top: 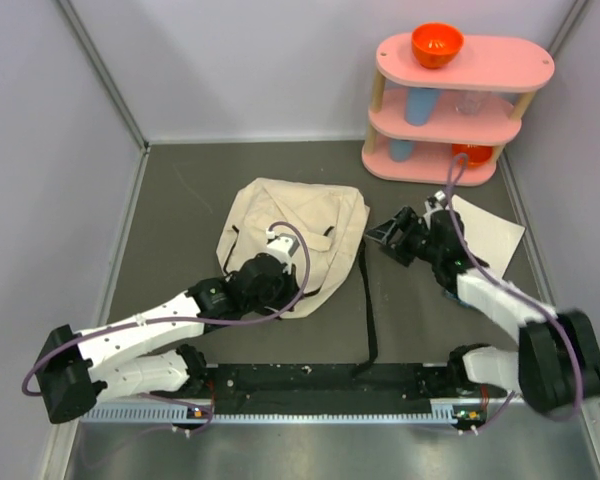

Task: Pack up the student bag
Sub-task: Zip the student bag at the center of the board.

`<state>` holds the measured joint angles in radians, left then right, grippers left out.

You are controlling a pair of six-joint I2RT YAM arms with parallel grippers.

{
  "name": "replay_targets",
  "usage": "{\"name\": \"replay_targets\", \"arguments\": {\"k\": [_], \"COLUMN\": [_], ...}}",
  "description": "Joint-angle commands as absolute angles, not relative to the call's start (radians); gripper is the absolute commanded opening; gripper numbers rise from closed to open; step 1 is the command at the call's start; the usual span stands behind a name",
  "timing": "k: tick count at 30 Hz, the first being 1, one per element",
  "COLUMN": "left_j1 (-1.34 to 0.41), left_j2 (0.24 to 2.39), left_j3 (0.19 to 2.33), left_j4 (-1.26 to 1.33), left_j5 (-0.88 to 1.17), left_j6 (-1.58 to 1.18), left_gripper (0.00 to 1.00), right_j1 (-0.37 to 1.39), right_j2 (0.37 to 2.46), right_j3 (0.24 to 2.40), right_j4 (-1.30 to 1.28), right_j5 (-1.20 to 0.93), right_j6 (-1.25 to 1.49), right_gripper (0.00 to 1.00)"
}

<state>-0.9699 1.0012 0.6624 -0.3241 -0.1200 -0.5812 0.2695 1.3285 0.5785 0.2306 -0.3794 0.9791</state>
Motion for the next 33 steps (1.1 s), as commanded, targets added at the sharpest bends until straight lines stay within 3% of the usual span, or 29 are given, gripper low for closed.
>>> {"name": "replay_targets", "arguments": {"k": [1,6,12,24,33], "left_j1": [-0.974,-0.974,-0.974,-0.974,-0.974], "left_j2": [1.042,1.046,1.046,1.032,1.026], "left_j3": [0.729,0.744,0.733,0.710,0.703], "left_j4": [-0.242,-0.218,-0.221,-0.219,-0.218], "left_j5": [-0.095,-0.080,-0.086,-0.112,-0.123], "left_j6": [-0.578,-0.546,-0.529,-0.523,-0.523], "left_gripper": [0.00,0.00,0.00,0.00,0.00], "right_j1": [0.275,0.492,0.674,0.837,0.879], "right_j2": [1.062,0.916,0.919,1.069,1.158], "right_j3": [0.505,0.448,0.336,0.394,0.436], "right_j4": [0.003,-0.058,0.144,0.196,0.268], "right_j5": [-0.285,-0.259,-0.192,-0.103,-0.078], "right_j6": [0.949,1.086,1.334,1.615,1.657], "right_gripper": [0.74,0.74,0.74,0.74,0.75]}}
